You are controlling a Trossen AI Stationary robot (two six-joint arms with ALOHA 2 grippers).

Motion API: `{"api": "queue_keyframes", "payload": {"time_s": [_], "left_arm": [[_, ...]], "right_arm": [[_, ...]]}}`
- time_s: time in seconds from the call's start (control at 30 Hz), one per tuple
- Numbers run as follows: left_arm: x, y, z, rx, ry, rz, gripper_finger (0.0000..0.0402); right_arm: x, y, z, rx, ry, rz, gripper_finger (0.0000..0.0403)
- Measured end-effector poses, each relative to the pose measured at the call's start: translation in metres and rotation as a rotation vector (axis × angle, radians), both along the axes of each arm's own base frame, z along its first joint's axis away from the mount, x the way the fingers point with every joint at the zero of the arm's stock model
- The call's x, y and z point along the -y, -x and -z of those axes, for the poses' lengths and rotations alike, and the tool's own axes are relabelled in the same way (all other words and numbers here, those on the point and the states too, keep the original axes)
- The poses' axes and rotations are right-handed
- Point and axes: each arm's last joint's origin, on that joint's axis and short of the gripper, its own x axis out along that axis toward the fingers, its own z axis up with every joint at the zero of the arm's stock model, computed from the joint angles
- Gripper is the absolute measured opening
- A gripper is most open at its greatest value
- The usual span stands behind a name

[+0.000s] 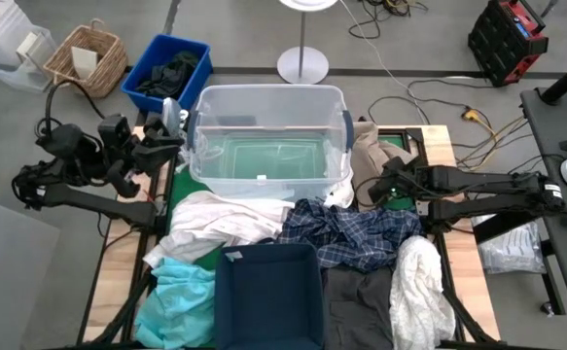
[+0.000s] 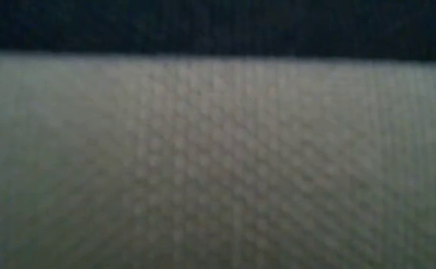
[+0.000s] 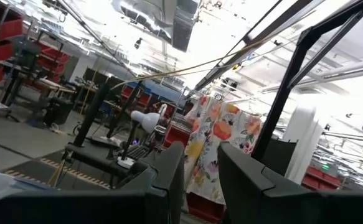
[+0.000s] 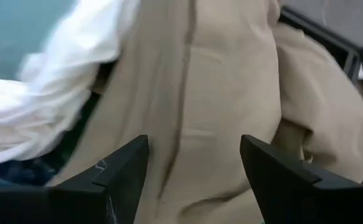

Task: Sort clothes
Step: Put the light brown shorts into the transparent laundry bin

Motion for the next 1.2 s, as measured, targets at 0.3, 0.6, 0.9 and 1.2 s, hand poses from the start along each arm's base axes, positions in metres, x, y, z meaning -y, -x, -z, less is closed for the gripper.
{"api": "queue_keyframes", "payload": {"time_s": [0.3, 0.6, 0.9, 1.2], "left_arm": [[-0.001, -0.001, 0.002, -0.017, -0.003, -0.023, 0.0078], [-0.001, 0.000, 0.001, -0.013, -0.014, -0.036, 0.0078], [-0.002, 0.000, 0.001, -0.016, -0.014, -0.080, 0.0078], [-0.002, 0.000, 0.001, -0.017, -0.015, -0.082, 0.0078]], "right_arm": [[0.006, -0.002, 0.032, 0.069, -0.025, 0.093, 0.0228], [0.013, -0.002, 0.063, 0.082, -0.036, 0.157, 0.0120], [0.014, -0.004, 0.047, 0.163, -0.026, 0.176, 0.0014], [0.013, 0.008, -0.031, 0.237, 0.082, 0.211, 0.0011]]}}
